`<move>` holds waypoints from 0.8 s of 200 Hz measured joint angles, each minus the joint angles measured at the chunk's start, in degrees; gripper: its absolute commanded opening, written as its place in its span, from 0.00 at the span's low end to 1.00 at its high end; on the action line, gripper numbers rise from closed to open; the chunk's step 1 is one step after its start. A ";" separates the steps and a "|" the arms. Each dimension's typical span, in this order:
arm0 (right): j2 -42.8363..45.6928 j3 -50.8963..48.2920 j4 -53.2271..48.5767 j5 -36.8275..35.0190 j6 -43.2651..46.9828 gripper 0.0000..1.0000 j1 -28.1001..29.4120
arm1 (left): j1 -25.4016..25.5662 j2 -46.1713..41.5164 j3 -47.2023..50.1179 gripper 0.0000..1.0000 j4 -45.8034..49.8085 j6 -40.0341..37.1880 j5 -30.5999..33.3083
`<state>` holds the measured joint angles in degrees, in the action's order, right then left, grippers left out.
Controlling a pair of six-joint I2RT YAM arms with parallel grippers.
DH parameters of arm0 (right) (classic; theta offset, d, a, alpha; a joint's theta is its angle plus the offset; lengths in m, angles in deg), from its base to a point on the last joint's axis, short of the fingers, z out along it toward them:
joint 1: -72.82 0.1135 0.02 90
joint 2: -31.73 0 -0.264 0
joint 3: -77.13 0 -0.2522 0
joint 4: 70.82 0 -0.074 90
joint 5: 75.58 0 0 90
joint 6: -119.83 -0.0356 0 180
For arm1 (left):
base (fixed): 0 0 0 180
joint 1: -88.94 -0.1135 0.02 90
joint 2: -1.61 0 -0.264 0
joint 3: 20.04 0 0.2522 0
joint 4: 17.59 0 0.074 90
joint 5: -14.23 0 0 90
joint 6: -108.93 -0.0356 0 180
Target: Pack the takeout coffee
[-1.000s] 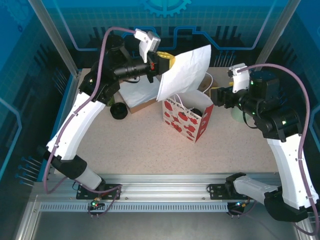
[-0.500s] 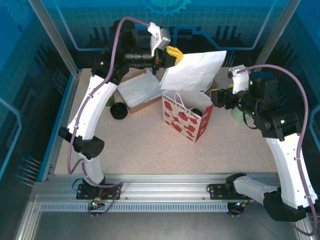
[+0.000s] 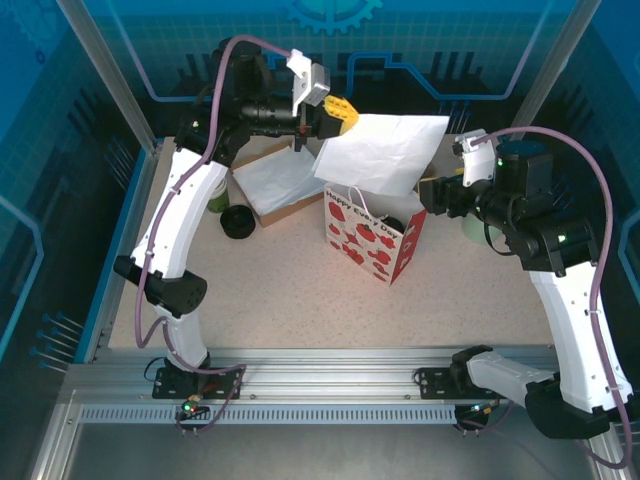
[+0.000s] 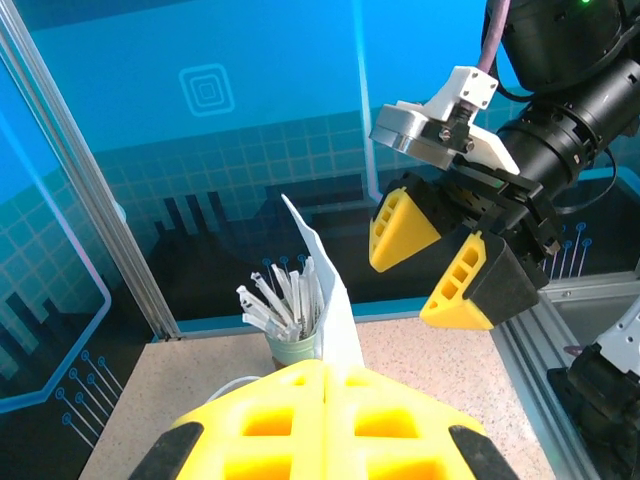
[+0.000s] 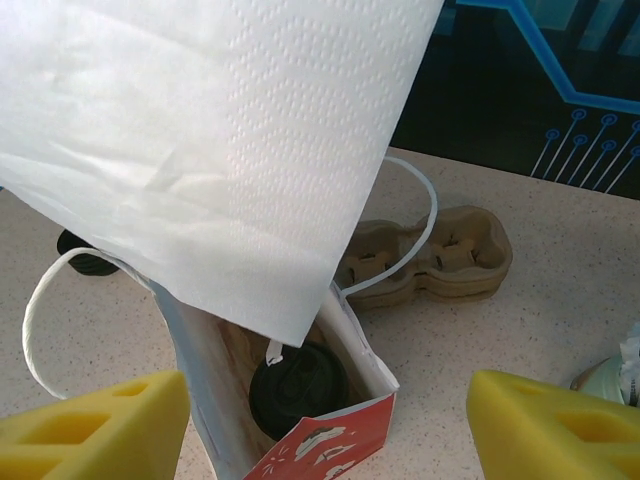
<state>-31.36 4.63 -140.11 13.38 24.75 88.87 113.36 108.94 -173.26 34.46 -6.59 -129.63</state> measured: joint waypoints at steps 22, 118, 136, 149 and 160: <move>-0.09 0.00 0.00 0.20 0.00 0.74 0.00 | 0.00 0.59 -0.02 0.00 0.98 -2.62 -0.15; -0.68 0.00 0.09 1.62 -0.26 0.74 0.00 | 1.16 6.75 2.62 0.00 -4.55 -1.38 -1.75; -0.68 -0.02 0.09 1.70 -0.28 0.75 0.00 | 1.70 7.02 5.44 0.00 -6.71 -0.28 -1.75; -0.68 -0.02 0.09 1.70 -0.28 0.75 0.00 | 1.99 7.06 7.89 0.00 -8.31 0.46 -1.70; -0.68 0.00 0.09 1.70 -0.28 0.75 0.00 | 2.01 7.26 9.66 0.01 -9.22 1.20 -1.68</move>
<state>-32.04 4.63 -140.02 15.08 24.46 88.87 115.37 116.20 -163.59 25.23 -5.38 -131.32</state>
